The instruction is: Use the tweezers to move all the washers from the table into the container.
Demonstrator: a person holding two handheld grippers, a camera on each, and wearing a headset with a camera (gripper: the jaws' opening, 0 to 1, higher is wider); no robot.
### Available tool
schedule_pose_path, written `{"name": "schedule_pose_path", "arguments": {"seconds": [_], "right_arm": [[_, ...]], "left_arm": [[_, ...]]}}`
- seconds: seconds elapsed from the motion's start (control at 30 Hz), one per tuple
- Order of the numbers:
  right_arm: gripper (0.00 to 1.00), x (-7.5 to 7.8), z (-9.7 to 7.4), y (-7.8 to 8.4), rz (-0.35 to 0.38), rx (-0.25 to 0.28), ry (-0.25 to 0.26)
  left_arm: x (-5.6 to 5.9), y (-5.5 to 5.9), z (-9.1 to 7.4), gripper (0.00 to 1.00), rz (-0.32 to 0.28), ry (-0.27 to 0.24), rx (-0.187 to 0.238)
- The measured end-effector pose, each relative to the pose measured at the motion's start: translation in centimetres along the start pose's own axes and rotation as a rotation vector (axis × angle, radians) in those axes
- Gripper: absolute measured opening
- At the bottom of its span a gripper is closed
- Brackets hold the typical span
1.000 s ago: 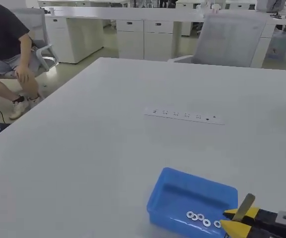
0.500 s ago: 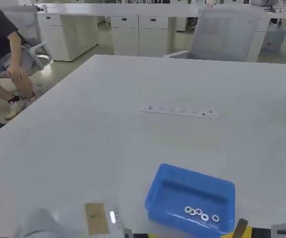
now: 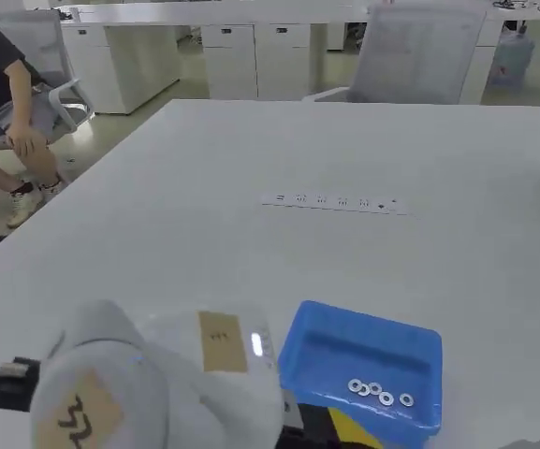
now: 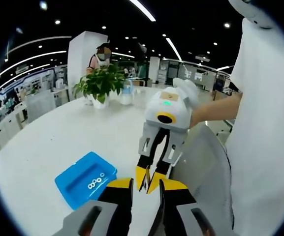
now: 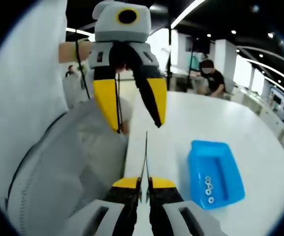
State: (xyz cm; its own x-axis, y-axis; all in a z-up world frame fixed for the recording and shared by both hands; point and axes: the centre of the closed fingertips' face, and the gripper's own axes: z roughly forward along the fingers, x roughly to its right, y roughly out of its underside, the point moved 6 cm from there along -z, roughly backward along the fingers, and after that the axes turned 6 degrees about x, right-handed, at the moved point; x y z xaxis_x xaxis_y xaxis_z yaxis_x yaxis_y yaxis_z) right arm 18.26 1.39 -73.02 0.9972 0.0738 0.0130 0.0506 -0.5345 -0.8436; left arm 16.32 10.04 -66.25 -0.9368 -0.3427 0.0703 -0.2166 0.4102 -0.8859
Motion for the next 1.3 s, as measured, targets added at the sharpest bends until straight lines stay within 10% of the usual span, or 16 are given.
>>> {"name": "schedule_pose_path", "arguments": {"seconds": [0.2,0.7,0.97,1.3], "right_arm": [[0.04,-0.5,0.1,0.3,-0.045,-0.047,-0.022],[0.04,-0.9,0.1,0.5,-0.104,-0.098,-0.025],[0.04,-0.9,0.3,1.2,-0.084,-0.107,-0.022],[0.04,-0.9,1.6,3.7,-0.048,-0.157,-0.027]], "left_arm": [[0.7,0.2,0.7,0.13,0.102,0.066,-0.092],[0.7,-0.2,1.9,0.00,0.156,0.114,-0.143],[0.6,0.4,2.5,0.00,0.157,0.125,-0.167],[0.1,2.6,3.9,0.00,0.218,0.161,-0.304]]}}
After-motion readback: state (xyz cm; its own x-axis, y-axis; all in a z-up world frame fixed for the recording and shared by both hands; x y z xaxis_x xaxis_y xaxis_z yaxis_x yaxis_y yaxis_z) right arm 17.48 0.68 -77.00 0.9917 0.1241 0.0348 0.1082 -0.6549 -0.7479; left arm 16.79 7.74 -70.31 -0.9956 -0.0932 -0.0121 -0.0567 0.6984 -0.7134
